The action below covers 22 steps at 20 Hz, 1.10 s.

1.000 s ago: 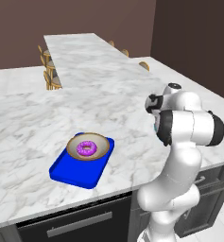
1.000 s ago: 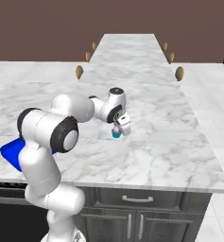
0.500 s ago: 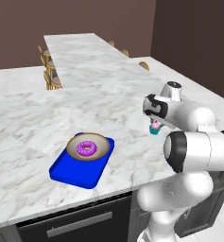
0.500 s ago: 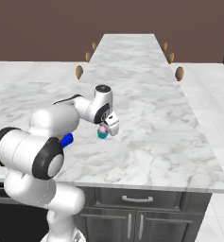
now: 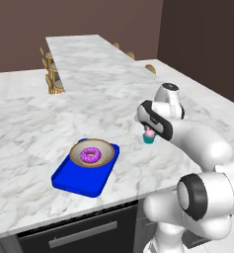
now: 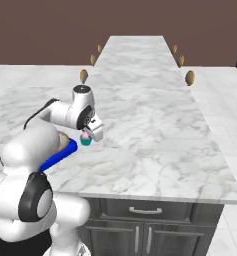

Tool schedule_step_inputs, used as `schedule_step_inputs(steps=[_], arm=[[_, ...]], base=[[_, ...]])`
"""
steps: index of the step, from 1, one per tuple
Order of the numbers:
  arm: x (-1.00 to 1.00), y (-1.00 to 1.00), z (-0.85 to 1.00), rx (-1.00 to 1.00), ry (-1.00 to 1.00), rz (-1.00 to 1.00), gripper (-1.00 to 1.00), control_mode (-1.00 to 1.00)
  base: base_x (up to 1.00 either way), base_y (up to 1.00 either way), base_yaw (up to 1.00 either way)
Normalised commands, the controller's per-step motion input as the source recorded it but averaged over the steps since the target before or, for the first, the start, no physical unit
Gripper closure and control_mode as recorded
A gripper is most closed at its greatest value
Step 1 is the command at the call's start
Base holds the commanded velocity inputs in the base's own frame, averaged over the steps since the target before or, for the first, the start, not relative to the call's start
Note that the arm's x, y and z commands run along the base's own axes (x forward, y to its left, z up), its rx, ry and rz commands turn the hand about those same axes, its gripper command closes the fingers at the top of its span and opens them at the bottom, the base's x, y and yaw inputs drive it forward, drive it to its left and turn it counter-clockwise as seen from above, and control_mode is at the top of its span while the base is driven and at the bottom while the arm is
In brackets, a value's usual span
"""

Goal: Place the bowl with donut and the cupcake onto the tray.

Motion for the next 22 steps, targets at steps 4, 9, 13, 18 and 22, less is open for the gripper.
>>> schedule_step_inputs(steps=[4,9,13,18,22], arm=[[-0.49,0.81,0.14,0.00,0.00,0.09,1.00,-1.00],[-0.44,0.90,0.03,0.00,-0.01,0.09,1.00,-1.00],[-0.39,1.00,0.00,0.00,-0.04,0.09,1.00,-1.00],[-0.29,1.00,-0.01,-0.01,-0.06,0.07,1.00,-1.00],[-0.11,1.00,-0.03,-0.01,-0.06,0.06,1.00,-1.00]], base=[[0.00,0.00,0.00],[0.00,0.00,0.00],[0.00,0.00,0.00],[0.00,0.00,0.00],[0.00,0.00,0.00]])
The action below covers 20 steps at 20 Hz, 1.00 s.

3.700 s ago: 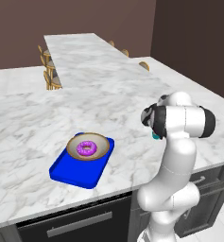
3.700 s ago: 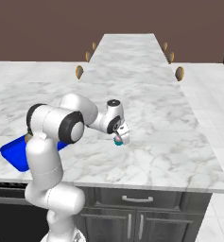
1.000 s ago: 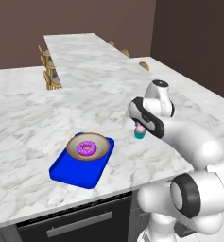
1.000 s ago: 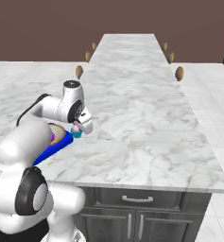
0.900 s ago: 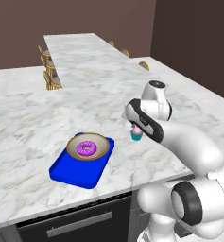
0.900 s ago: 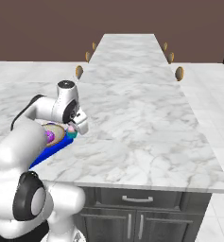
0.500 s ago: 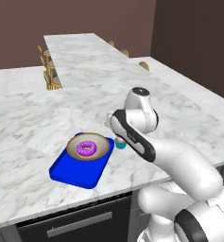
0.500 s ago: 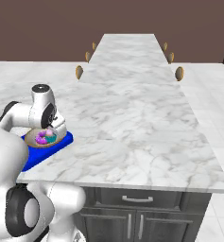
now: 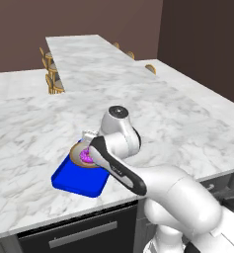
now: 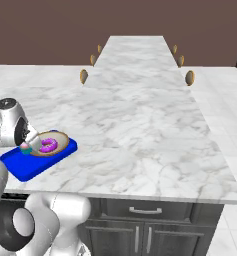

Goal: Place the bowl with donut and the cupcake onto the tray.

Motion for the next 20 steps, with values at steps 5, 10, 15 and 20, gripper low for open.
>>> schedule_step_inputs(steps=[5,10,15,20], arm=[[0.00,0.79,-0.03,-0.03,-0.11,0.03,1.00,-1.00],[0.00,0.07,-0.01,-0.02,-0.01,0.00,1.00,-1.00],[0.00,-0.04,-0.27,-0.06,0.00,0.01,1.00,-1.00],[0.00,-0.01,-0.23,-0.03,0.00,0.01,1.00,-1.00]], base=[[0.00,0.00,0.00],[0.00,0.00,0.00],[0.00,0.00,0.00],[0.00,0.00,0.00]])
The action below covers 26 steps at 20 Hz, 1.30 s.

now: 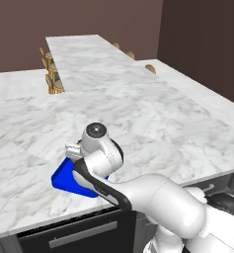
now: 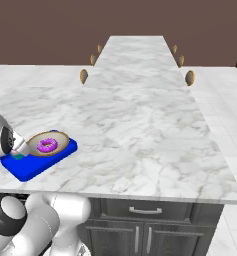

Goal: Place the bowl with donut and the cupcake onto the tray.

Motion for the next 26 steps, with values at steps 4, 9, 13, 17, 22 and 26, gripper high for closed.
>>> schedule_step_inputs(steps=[4,9,13,17,22,26], arm=[[0.02,0.00,-0.19,0.00,0.00,0.01,1.00,-1.00],[0.11,0.00,-0.22,0.00,0.00,0.01,1.00,-1.00],[0.19,0.01,-0.24,0.00,0.00,0.01,1.00,-1.00],[0.13,0.03,-0.14,0.00,-0.01,0.01,-1.00,-1.00],[0.01,0.00,-0.01,0.00,-0.01,0.00,-1.00,-1.00],[0.00,0.00,0.00,0.00,0.00,0.00,-1.00,-1.00]], base=[[0.00,0.00,0.00],[0.00,0.00,0.00],[0.00,0.00,0.00],[0.00,0.00,0.00],[0.00,0.00,0.00],[0.00,0.00,0.00]])
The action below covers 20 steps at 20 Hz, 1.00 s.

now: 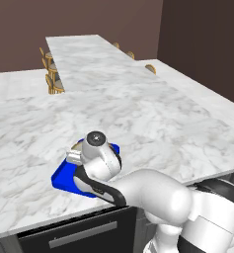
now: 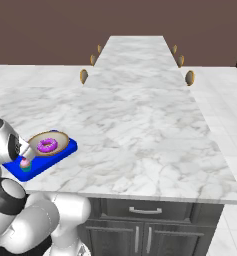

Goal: Place the bowl with donut and the cupcake onto the tray.

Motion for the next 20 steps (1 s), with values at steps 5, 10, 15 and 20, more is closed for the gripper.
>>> schedule_step_inputs(steps=[5,10,15,20], arm=[[-0.11,-0.08,0.37,0.02,0.00,-0.02,-1.00,-1.00],[-0.45,-0.47,0.66,0.09,-0.01,0.00,-1.00,-1.00],[-0.48,-0.58,0.53,0.18,-0.24,0.03,-1.00,-1.00],[-0.30,-0.61,0.32,0.18,-0.34,0.00,-1.00,-1.00]], base=[[0.00,0.00,0.00],[0.00,0.00,0.00],[0.00,0.00,0.00],[0.00,0.00,0.00]])
